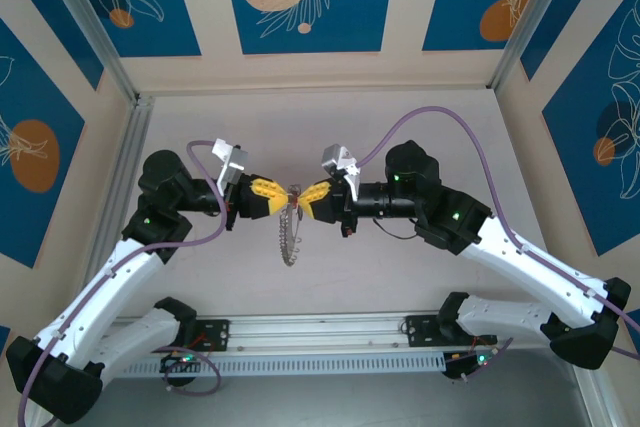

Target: Put the keys on the keyring

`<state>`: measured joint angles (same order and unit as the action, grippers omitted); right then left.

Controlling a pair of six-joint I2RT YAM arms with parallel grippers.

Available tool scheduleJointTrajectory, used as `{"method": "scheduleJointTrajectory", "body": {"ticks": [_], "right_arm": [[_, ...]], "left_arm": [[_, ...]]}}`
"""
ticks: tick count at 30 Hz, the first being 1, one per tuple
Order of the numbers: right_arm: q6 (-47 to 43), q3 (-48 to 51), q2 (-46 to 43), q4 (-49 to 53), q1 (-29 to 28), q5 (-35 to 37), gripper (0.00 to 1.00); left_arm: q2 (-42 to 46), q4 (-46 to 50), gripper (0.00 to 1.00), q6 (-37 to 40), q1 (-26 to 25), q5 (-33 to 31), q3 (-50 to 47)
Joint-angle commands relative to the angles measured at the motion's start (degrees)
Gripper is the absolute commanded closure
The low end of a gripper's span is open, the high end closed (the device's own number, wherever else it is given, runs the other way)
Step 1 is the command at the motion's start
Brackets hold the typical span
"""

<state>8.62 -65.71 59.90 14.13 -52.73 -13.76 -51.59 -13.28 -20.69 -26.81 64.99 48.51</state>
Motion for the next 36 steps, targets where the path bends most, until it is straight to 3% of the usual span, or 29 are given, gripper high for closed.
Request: {"method": "scheduleJointTrajectory", "body": {"ticks": [1,36], "right_arm": [[0.87,0.06,0.30,-1.21,0.35,-0.08,1.00],[0.56,-0.37,-1.26,-0.24,0.18,1.58,1.00]], "left_arm": [[0.53,-3.06,1.00,-0.23,-0.44,1.91,1.67],[0.88,-2.46,1.00,-0.19,-0.50,1.81,1.59]]}}
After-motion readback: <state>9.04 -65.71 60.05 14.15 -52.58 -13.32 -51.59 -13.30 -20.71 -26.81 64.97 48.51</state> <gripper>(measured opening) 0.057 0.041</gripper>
